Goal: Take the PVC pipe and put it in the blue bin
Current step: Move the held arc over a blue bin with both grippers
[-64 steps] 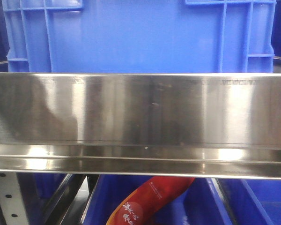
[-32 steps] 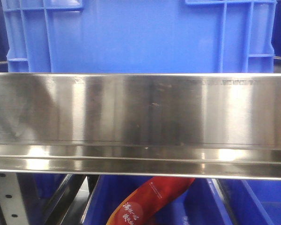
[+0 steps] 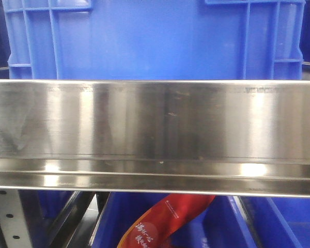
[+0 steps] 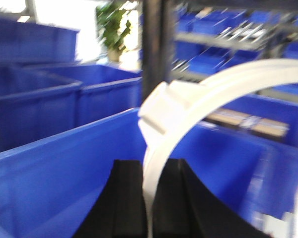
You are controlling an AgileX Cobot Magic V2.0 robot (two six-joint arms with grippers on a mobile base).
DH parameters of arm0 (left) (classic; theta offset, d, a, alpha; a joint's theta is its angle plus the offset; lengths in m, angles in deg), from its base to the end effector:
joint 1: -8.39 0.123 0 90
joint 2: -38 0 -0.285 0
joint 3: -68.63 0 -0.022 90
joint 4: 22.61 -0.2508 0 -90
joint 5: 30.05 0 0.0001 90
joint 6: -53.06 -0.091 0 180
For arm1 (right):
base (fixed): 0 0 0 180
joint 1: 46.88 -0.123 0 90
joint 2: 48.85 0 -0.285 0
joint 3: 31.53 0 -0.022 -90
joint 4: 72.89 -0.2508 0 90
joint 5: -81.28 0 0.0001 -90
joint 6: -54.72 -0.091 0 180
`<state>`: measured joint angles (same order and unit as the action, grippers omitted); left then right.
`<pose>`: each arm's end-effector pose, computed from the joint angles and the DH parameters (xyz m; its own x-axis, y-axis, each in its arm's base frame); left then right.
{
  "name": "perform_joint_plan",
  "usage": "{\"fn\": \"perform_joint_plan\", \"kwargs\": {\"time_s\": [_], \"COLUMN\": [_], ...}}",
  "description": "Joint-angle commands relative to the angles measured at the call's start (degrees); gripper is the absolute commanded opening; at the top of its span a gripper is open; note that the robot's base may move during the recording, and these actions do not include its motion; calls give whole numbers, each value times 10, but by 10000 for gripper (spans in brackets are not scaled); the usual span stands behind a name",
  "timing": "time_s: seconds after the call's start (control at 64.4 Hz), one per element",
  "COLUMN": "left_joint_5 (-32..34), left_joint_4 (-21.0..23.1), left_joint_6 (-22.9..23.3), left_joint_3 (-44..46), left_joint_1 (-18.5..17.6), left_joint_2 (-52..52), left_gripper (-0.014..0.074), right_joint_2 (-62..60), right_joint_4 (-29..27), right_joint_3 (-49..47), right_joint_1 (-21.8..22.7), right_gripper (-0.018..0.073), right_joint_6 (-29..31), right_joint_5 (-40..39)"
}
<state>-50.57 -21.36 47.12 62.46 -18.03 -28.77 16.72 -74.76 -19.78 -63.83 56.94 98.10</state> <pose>0.1893 -0.0948 0.4739 -0.0162 0.1009 -0.9948 0.4547 0.8868 0.0825 0.2032 0.0628 0.4523 -0.0667 -0.0282 -0.9974 -0.3010 0.9536 -0.0068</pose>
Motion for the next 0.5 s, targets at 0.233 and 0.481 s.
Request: {"fn": "perform_joint_plan", "kwargs": {"time_s": [0.233,0.481], "left_joint_5": [61,61], "left_joint_4": [0,0], "left_joint_6": [6,6], "left_joint_3": [140,159], "left_joint_1": [4,5], "left_joint_2": [-193,-266], "left_gripper": [-111,-109], "right_joint_2": [156,207], "right_joint_4": [-1,-22], "right_joint_3": [-105,-109], "right_joint_1": [-37,-37], "right_gripper": [-168,-164], "right_joint_6": [6,3], "right_joint_5": [-5,10]}}
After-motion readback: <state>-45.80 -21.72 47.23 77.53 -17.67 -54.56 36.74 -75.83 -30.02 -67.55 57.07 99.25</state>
